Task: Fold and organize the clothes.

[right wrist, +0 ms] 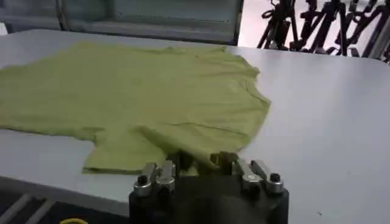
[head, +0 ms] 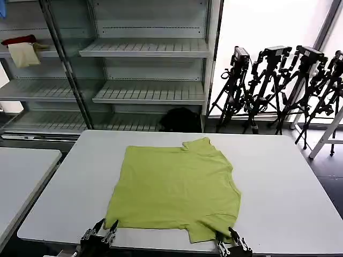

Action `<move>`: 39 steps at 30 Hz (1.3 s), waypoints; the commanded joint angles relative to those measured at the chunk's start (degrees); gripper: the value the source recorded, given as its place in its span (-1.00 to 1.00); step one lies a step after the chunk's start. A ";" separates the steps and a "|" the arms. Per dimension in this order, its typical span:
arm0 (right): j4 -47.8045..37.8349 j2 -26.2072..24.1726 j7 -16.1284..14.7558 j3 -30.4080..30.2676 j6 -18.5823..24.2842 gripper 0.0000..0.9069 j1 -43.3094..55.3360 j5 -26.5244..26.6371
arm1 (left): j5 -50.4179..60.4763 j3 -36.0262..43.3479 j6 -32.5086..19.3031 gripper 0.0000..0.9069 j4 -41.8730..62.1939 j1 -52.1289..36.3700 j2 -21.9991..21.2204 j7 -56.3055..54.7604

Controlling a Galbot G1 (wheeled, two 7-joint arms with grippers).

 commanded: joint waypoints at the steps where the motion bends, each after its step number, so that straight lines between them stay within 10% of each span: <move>1: -0.01 -0.01 0.11 -0.02 0.16 -1.00 -0.04 0.05 | -0.54 0.11 0.43 -0.98 -0.58 0.31 -0.61 0.23; 17: 1.32 1.75 0.46 2.41 2.21 -1.00 3.09 2.92 | -5.34 -0.94 -1.88 -1.00 -1.36 -5.87 -2.86 0.13; 39: -9.72 10.82 -5.02 2.17 -7.15 -1.00 22.91 -0.35 | -0.59 2.34 7.04 -1.00 9.86 -28.47 -7.42 -0.10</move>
